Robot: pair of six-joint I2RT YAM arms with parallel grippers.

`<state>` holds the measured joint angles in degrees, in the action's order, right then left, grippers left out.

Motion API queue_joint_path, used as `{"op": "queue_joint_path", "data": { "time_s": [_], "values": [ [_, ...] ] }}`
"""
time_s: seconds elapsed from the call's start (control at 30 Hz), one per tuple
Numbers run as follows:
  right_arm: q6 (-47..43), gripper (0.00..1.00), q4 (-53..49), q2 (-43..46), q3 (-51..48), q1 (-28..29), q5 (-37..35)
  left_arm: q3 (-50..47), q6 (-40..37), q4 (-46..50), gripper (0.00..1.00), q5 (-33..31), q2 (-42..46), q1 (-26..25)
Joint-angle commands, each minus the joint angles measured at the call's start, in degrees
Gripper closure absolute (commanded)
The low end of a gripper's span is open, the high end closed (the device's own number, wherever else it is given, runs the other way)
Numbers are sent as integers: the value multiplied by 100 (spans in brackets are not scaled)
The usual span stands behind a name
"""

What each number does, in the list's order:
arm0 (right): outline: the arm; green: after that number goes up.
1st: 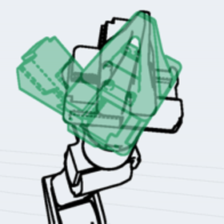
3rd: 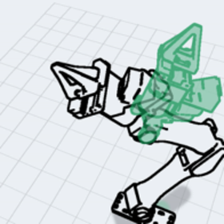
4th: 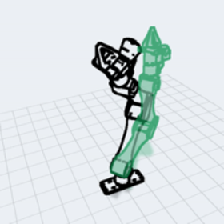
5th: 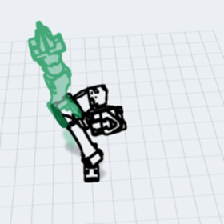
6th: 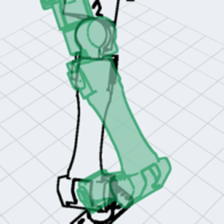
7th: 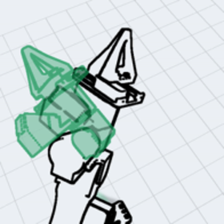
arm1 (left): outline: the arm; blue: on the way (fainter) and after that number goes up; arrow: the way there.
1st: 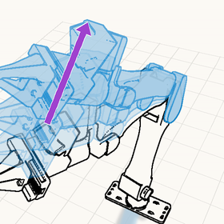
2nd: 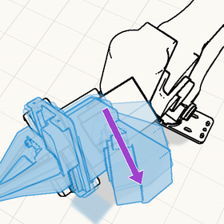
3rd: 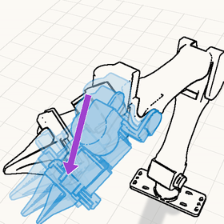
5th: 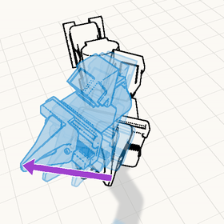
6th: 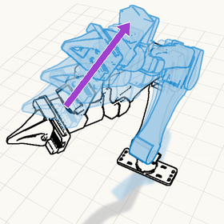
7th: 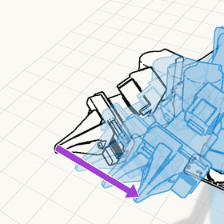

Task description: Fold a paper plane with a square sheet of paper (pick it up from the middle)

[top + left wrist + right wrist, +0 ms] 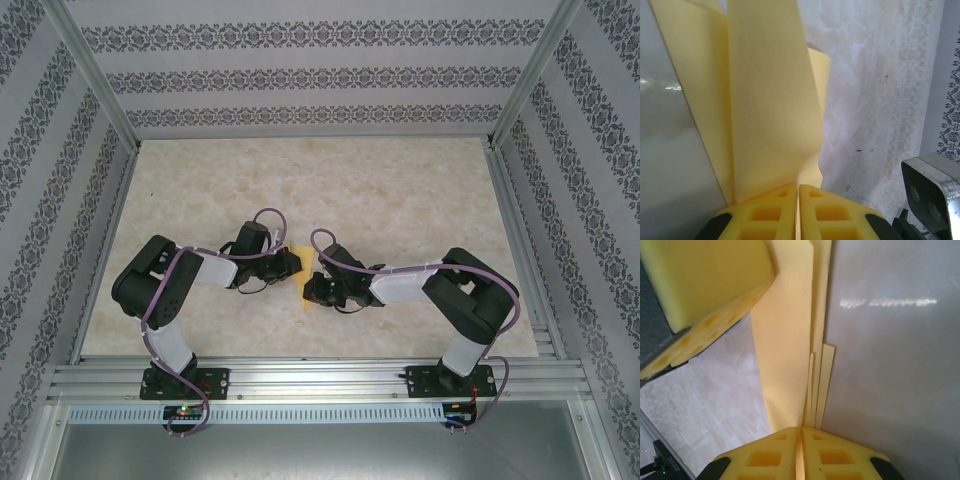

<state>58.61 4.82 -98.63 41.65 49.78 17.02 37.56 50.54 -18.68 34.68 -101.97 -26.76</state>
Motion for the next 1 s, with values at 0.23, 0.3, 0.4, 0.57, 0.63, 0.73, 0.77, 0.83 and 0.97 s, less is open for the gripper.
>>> {"op": "queue_joint_path", "data": {
  "time_s": [0.23,0.3,0.4,0.57,0.63,0.73,0.77,0.83,0.97],
  "values": [
    [-119,81,-1010,233,211,148,-23,-54,-176,451,89,-148,-174,-41],
    [-93,81,-1046,304,252,175,-49,-55,-182,459,89,-129,-166,-40],
    [-216,80,-1871,425,524,197,-487,-50,-189,453,90,-128,-164,-40],
    [-312,78,-2342,725,737,216,-944,-32,-172,448,90,-110,-165,-36],
    [-306,78,-2280,757,849,250,-942,-29,-181,452,90,-102,-178,-40],
    [-280,77,-1968,701,972,278,-795,-24,-188,452,90,-110,-180,-39],
    [-230,77,-1856,660,988,286,-779,-13,-185,444,90,-107,-187,-39],
    [-193,76,-1816,499,1048,270,-750,-6,-190,437,90,-89,-217,-41],
    [-160,76,-1645,187,1094,260,-629,-3,-177,409,90,-59,-240,-39]
  ]
}}
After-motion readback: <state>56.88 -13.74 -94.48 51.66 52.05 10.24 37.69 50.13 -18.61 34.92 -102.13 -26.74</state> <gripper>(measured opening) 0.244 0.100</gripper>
